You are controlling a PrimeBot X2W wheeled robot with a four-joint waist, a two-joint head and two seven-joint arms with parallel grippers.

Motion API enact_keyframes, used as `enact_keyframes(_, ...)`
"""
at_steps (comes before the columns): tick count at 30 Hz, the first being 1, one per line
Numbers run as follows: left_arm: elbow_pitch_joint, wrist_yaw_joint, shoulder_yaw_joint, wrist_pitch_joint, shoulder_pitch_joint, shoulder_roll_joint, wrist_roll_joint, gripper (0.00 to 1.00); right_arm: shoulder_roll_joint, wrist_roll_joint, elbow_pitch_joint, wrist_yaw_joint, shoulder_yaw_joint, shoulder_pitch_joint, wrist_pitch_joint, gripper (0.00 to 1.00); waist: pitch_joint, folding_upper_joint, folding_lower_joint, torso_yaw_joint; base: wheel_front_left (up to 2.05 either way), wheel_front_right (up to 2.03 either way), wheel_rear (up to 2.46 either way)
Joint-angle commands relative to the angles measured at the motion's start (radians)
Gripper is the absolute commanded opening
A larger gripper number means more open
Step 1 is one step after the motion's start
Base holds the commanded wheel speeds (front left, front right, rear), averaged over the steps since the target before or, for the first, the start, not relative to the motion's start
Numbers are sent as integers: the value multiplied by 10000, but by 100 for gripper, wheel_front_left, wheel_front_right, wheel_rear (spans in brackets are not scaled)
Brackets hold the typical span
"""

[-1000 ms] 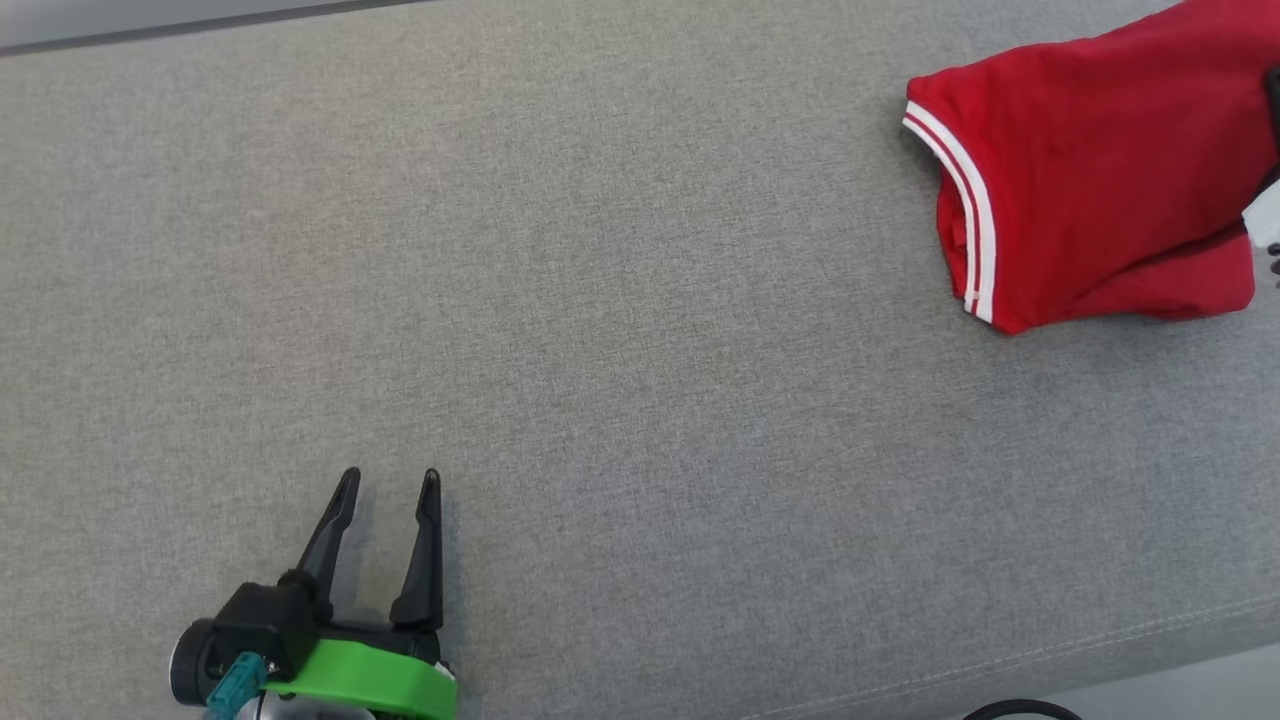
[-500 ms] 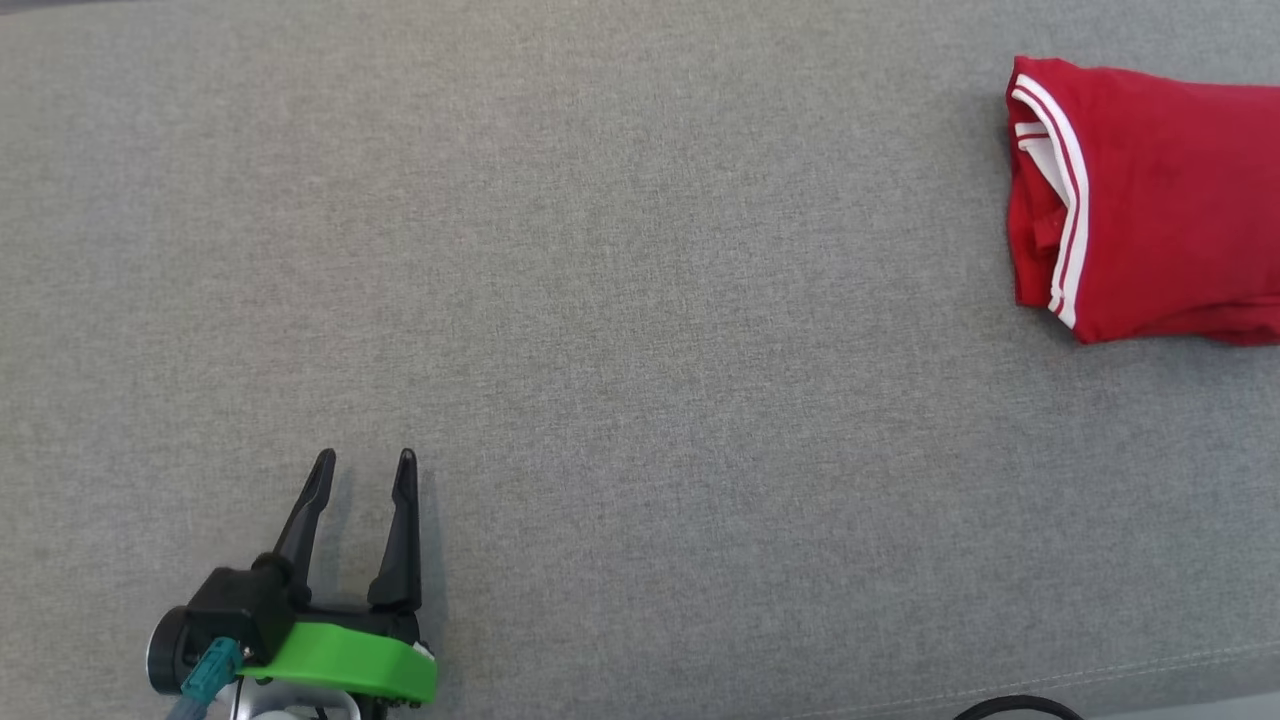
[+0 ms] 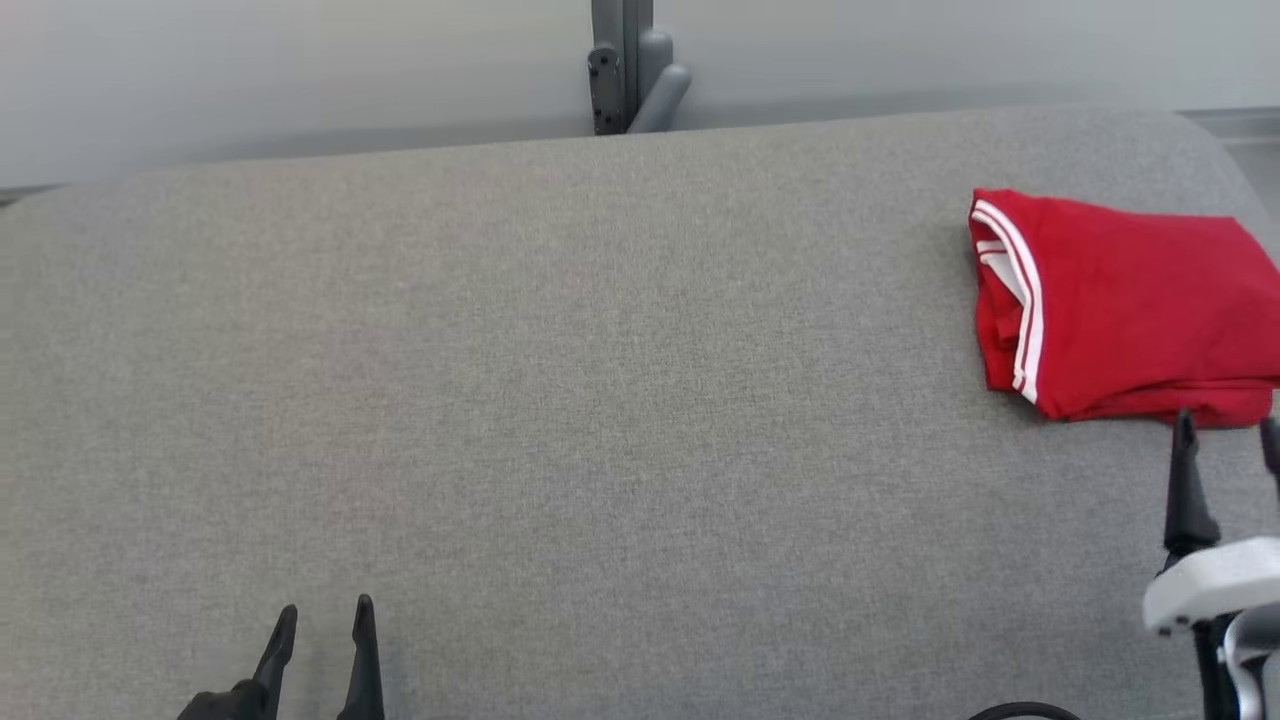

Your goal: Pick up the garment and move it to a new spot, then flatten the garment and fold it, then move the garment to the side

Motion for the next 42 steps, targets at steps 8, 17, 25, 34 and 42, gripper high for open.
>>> enact_keyframes(8, 290, 134, 195, -24, 203, -18, 349, 100, 814, -497, -206, -10, 293, 1675, -661, 100, -1257, 2, 1, 411, 0, 0, 0)
enact_keyframes(17, 386, -75, 127, -24, -140, -25, 360, 100, 1089, -1773, -868, -10, 1393, 2158, -704, 100, -1467, 2, 1, 716, 0, 0, 0)
enact_keyframes(25, -65, -132, 99, -24, -483, -30, 145, 100, 1237, -1763, -612, -10, 1393, 2098, -706, 100, -1518, 2, 1, 1064, 0, 0, 0)
enact_keyframes(34, -106, -162, -60, -24, -484, -30, 98, 100, 1314, -1784, -571, -10, 1184, 2198, -708, 100, -1532, 2, 1, 1088, 0, 0, 0)
enact_keyframes(42, -82, -175, -147, -24, -499, -31, -12, 100, 1330, -1513, -553, -10, 1136, 2362, -708, 100, -1518, 2, 1, 1055, 0, 0, 0)
